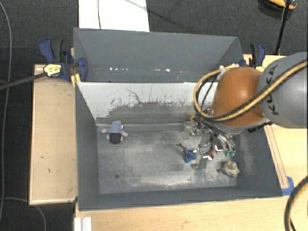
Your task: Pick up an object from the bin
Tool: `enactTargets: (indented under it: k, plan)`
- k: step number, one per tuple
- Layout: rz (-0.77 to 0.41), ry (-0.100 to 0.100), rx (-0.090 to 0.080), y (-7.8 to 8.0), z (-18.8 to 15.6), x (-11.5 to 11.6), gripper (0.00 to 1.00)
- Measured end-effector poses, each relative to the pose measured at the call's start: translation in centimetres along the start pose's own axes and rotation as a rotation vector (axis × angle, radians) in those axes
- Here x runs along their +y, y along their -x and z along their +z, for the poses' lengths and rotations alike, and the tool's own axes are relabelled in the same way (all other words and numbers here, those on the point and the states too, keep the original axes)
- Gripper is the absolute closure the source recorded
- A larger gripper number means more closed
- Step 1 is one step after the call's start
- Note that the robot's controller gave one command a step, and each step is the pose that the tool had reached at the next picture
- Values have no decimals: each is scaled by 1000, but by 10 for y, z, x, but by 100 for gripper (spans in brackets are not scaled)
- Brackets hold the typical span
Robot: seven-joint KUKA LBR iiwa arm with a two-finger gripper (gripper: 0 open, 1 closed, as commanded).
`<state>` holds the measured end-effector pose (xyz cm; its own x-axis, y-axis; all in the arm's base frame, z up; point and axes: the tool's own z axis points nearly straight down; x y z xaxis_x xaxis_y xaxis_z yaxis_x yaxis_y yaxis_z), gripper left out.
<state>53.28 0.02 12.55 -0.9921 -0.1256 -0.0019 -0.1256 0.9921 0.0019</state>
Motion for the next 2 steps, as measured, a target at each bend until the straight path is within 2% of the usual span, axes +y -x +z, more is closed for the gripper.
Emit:
enactTargets:
  k: [1,2]
  plan:
    - [-24,-2,-3,15,55,-43,100]
    - [-23,-2,-3,15,55,-43,100]
